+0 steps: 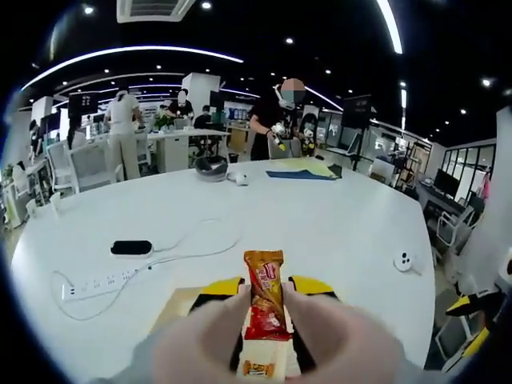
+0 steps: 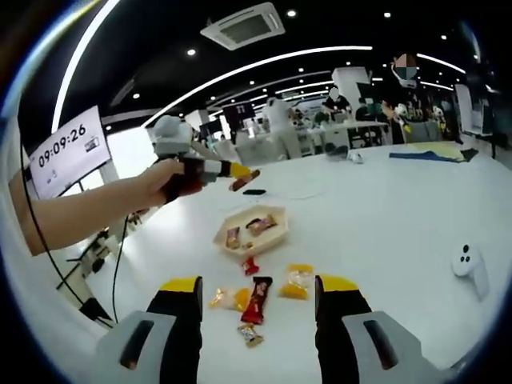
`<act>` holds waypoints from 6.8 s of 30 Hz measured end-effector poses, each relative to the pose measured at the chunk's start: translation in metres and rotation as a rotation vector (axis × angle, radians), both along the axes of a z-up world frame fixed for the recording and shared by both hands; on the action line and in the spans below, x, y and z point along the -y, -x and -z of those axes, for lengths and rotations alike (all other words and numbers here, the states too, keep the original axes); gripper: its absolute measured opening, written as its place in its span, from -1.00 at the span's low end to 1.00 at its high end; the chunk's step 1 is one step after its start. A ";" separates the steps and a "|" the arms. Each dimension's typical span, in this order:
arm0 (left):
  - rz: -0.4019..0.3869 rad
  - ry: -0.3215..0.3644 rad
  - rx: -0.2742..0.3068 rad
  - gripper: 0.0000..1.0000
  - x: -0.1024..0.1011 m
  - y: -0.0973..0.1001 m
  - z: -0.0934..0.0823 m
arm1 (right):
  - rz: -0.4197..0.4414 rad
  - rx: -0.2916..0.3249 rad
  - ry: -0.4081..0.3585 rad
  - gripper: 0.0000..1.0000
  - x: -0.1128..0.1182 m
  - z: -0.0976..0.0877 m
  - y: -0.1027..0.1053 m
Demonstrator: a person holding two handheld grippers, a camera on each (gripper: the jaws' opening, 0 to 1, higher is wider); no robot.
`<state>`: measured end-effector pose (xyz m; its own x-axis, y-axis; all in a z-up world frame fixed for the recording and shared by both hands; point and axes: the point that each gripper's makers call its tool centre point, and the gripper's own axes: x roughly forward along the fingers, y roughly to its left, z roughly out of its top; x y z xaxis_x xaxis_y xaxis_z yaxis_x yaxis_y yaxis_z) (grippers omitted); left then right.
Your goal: Place the target food into the container with the food tongs after gripping and lifting it, then release it inside without dropping or visibly crushing the food.
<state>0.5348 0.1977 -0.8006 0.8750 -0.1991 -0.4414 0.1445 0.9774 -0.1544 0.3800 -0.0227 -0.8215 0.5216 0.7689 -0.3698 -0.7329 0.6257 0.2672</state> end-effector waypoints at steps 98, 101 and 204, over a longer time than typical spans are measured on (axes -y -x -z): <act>0.040 0.181 0.029 -0.52 0.003 0.076 0.013 | -0.097 -0.060 -0.010 0.11 -0.057 0.010 0.013; 0.053 0.180 0.037 -0.51 0.004 0.080 0.010 | -0.103 -0.059 -0.006 0.11 -0.065 0.011 0.008; -0.537 0.163 -0.272 -0.50 0.038 0.096 0.135 | -0.150 -0.149 0.119 0.10 -0.025 0.057 0.000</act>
<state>0.4387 0.1599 -0.9354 0.7321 0.1536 -0.6637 -0.4258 0.8637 -0.2697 0.3805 0.0023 -0.8781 0.3378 0.7800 -0.5267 -0.7776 0.5466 0.3108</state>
